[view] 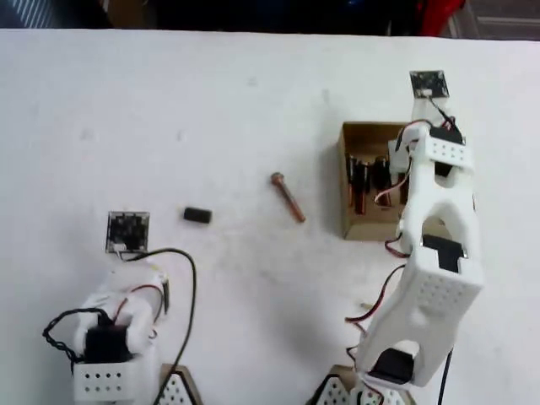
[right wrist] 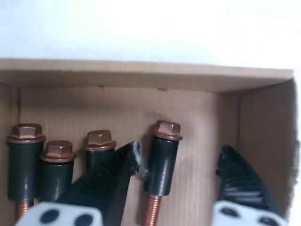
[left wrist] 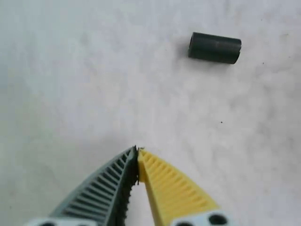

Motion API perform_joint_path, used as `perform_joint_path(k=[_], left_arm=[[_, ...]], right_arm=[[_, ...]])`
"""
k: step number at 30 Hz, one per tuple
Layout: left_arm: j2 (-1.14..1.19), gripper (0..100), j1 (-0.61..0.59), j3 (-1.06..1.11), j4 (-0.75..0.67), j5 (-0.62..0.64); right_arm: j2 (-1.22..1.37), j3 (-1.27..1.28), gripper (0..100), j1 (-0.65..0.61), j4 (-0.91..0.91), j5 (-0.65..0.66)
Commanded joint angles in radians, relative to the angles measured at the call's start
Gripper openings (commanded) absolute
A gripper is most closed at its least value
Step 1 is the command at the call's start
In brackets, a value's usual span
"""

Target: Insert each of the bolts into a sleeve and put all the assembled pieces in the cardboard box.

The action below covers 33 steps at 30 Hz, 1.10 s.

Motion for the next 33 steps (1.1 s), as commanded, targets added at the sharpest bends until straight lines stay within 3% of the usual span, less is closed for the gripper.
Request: perform_joint_path(k=[1,18,28,33], left_arm=[[-0.01,2,0.01,0.002,-0.008,-0.005],[-0.01,2,0.004,0.003,0.043,-0.006],[-0.01,2,-0.12,0.003,0.043,-0.006],[-0.01,2,-0.246,0.003,0.044,-0.006]], right_arm=[[-0.088,-0.098,26.1,-0.024,0.07,0.002],[-0.437,-0.112,26.1,-0.363,0.384,0.0],[-0.605,-0.112,26.1,-0.644,0.516,0.0],[-0.624,-0.11,23.0,-0.773,0.564,0.006]])
